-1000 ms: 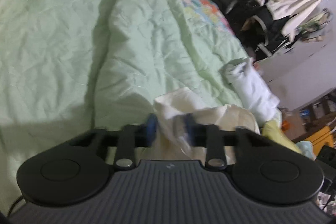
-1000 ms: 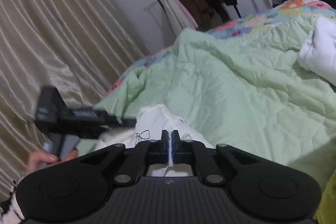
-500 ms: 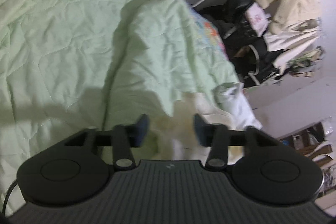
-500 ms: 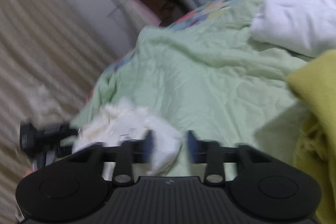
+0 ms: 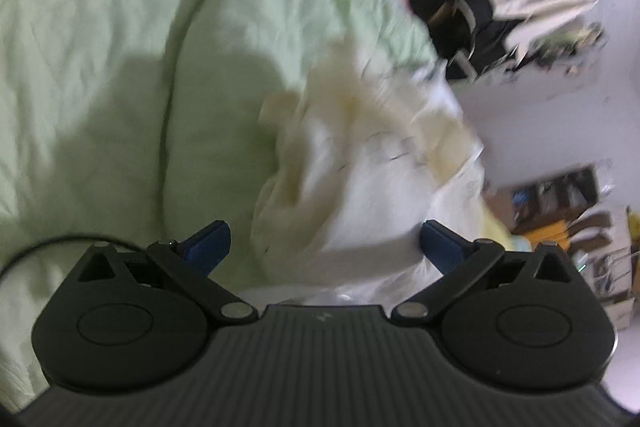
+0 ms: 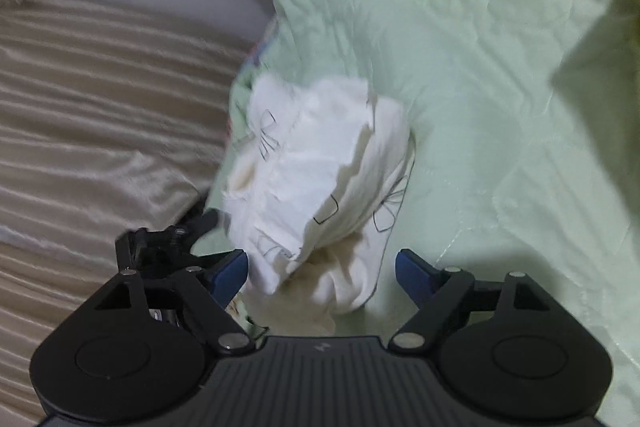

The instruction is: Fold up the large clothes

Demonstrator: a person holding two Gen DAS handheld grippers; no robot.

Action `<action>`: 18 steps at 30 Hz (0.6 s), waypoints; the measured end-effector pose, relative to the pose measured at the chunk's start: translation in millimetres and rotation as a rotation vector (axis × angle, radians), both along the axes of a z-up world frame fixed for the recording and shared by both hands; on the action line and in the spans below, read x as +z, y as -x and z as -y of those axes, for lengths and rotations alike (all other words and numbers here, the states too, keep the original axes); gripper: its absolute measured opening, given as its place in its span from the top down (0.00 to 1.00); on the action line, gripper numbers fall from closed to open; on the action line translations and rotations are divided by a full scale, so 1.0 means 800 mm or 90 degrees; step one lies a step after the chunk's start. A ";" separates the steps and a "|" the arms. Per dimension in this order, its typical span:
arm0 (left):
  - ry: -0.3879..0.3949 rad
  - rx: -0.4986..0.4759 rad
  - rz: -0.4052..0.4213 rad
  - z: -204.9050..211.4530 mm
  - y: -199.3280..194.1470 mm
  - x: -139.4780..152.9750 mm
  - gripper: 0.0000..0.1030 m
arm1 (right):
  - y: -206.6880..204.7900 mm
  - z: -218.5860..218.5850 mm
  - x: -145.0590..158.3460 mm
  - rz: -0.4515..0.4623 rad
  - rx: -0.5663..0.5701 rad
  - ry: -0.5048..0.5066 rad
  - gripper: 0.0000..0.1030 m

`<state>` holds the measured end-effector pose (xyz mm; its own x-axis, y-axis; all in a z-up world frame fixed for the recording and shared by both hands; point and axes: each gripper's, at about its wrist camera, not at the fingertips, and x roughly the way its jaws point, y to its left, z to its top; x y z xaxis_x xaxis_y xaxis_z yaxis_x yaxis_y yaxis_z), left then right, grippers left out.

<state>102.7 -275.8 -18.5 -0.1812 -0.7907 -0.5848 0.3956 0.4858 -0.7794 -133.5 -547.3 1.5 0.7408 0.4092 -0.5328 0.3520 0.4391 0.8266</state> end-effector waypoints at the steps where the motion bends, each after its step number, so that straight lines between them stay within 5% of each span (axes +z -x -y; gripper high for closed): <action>1: 0.006 0.014 -0.009 0.001 0.001 -0.005 0.00 | -0.007 0.000 0.000 -0.003 -0.003 -0.002 0.12; 6: 0.017 0.061 -0.005 -0.003 0.003 -0.009 0.02 | -0.031 -0.011 -0.017 -0.012 -0.030 0.001 0.18; 8: 0.002 0.069 0.022 -0.004 0.008 -0.004 0.16 | -0.037 -0.015 -0.019 -0.019 -0.044 0.043 0.45; 11: -0.026 0.062 0.097 0.001 0.025 0.022 0.35 | -0.033 -0.023 -0.023 -0.002 -0.037 0.067 0.71; 15: -0.074 0.025 0.245 0.021 0.062 0.077 0.38 | -0.021 -0.041 -0.004 0.037 -0.017 0.148 0.75; 18: -0.075 -0.001 0.283 0.027 0.078 0.104 0.40 | -0.007 -0.043 0.013 0.066 -0.018 0.164 0.76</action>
<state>40.0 -297.1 64.4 0.1072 -0.7141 -0.6918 0.6796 0.5605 -0.4733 -127.9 -512.9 11.7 0.8060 0.2484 -0.5373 0.2860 0.6313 0.7209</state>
